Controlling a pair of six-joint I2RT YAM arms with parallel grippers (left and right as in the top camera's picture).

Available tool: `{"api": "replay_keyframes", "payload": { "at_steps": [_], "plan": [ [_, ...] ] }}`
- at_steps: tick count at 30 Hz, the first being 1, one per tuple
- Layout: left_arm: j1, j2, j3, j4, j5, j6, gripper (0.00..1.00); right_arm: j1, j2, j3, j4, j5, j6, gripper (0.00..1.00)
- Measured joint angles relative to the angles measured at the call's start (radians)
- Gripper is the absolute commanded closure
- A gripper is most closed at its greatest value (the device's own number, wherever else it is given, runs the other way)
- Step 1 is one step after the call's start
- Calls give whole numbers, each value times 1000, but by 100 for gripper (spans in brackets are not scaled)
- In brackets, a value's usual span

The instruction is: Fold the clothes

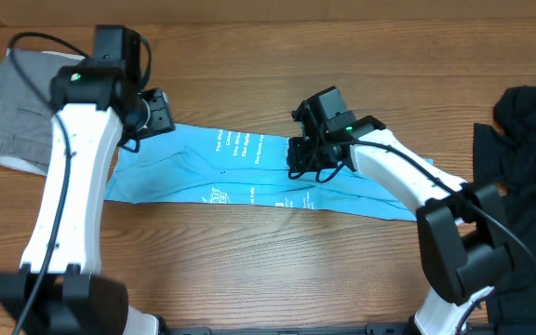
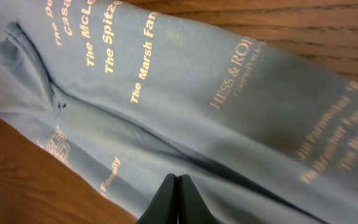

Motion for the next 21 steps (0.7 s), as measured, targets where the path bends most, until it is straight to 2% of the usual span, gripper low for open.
{"api": "replay_keyframes", "payload": {
  "at_steps": [9,15,16,18,21],
  "plan": [
    [0,-28,4,0,1,-6,0,87,99,-2,143,-7,24,96],
    [0,-28,4,0,1,-6,0,88,99,-2,166,37,27,87],
    [0,-28,4,0,1,-6,0,88,99,-2,169,40,25,84],
    [0,-28,4,0,0,-6,0,88,99,-2,169,45,24,54],
    [0,-28,4,0,1,-6,0,86,99,-2,166,49,15,51]
  ]
}}
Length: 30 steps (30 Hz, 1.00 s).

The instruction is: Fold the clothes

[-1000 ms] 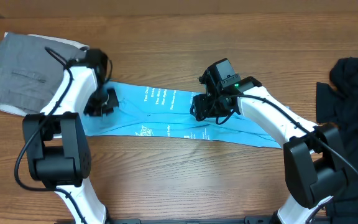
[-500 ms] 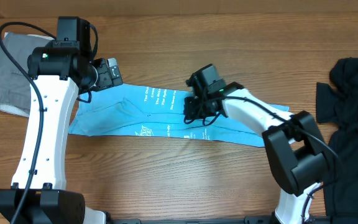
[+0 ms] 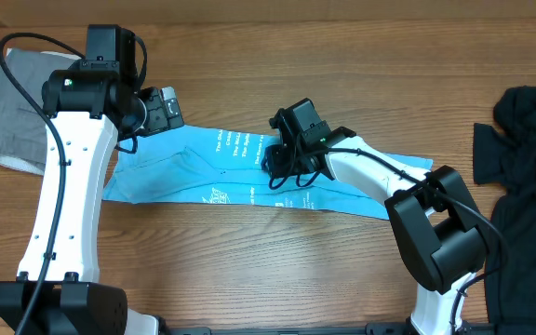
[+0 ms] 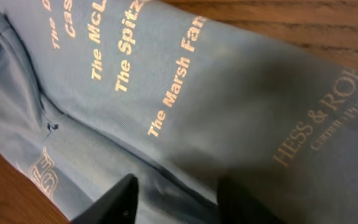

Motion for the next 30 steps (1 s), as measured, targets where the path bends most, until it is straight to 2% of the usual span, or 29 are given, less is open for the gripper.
{"api": "replay_keyframes", "payload": {
  "at_steps": [3,4,6,9,10,14,17,23,27,30],
  "plan": [
    [0,0,0,0,0,0,0,-14,0,1,-11,-20,-8,49],
    [0,0,0,0,0,0,0,-25,0,3,-26,-42,-23,41],
    [0,0,0,0,0,0,0,-43,-4,6,-49,-113,-107,36],
    [0,0,0,0,0,0,0,-51,-19,16,-145,-209,-298,40],
    [0,0,0,0,0,0,0,-45,-24,21,-216,-239,-441,46],
    [0,0,0,0,0,0,0,-15,-25,21,-254,-182,-653,46],
    [0,0,0,0,0,0,0,14,-25,21,-204,-76,-730,46],
    [0,0,0,0,0,0,0,34,-26,21,-100,68,-786,46],
    [0,0,0,0,0,0,0,38,-26,21,-106,96,-799,54],
    [0,0,0,0,0,0,1,42,-26,21,-122,101,-802,56]
  ]
}}
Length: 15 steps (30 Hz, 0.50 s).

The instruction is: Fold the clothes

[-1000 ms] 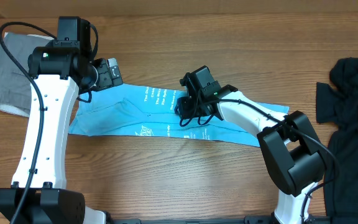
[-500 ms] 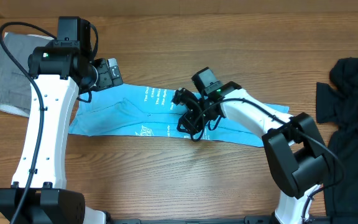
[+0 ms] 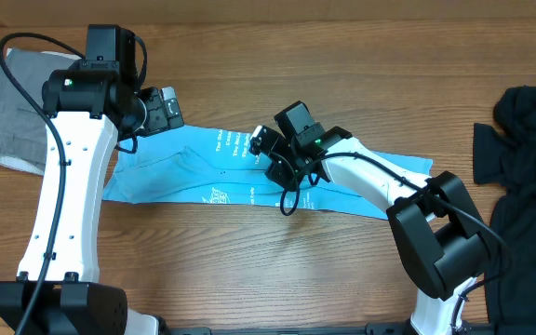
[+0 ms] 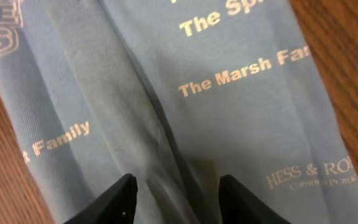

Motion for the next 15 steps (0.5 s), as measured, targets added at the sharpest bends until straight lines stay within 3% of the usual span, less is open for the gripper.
{"api": "replay_keyframes", "payload": {
  "at_steps": [15],
  "plan": [
    [0,0,0,0,0,0,0,35,0,0,14,-3,-1,54]
  ]
}}
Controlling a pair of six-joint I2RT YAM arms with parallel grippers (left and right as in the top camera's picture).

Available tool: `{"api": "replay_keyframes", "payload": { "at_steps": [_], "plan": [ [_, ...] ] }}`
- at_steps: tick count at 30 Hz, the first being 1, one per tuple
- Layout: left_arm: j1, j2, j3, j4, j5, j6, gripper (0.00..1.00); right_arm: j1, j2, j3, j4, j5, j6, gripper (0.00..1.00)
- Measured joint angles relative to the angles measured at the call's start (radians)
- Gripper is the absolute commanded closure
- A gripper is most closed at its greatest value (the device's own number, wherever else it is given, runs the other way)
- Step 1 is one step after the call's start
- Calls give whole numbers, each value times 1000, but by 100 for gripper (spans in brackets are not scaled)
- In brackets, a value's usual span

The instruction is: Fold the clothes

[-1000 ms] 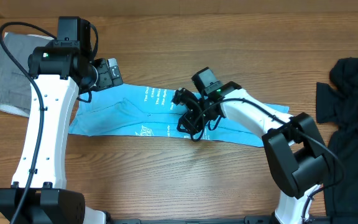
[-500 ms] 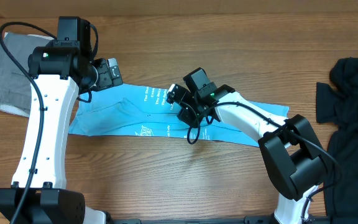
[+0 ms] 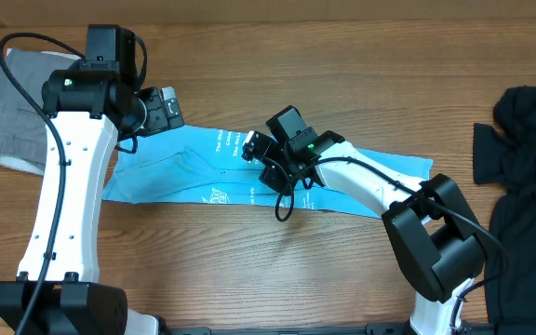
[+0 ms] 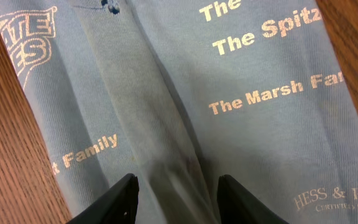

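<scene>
A light blue shirt with printed lettering lies folded into a long strip across the table. My right gripper hovers low over the strip's middle, open, its fingers either side of a raised crease in the cloth. In the overhead view the right gripper sits over the strip's centre. My left gripper is at the strip's far left corner; its jaws cannot be made out.
A grey garment lies at the far left behind the left arm. A heap of black clothes covers the right edge. Bare wooden table runs along the front of the strip.
My right gripper has shifted a little to the left along the blue strip and stays open over the crease. The left arm has not moved.
My right gripper was shut over the strip right of its middle. Then it was open and further left, while the left gripper had edged right at the far corner. Later the right wrist had turned over the crease, where it now hovers open.
</scene>
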Motion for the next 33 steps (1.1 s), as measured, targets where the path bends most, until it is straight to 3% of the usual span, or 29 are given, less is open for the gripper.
{"api": "replay_keyframes", "payload": {
  "at_steps": [9,27,28,30,31,33],
  "plan": [
    [0,0,0,0,0,0,0,0,0,-3,47,3,0,59],
    [0,0,0,0,0,0,0,-2,19,-4,15,4,0,58],
    [0,0,0,0,0,0,0,-2,19,-4,15,3,0,64],
    [0,0,0,0,0,0,0,-2,19,-4,15,5,1,90],
    [0,0,0,0,0,0,0,-2,19,-4,14,4,1,96],
    [0,0,0,0,0,0,0,-2,19,-4,11,4,-1,96]
  ]
}}
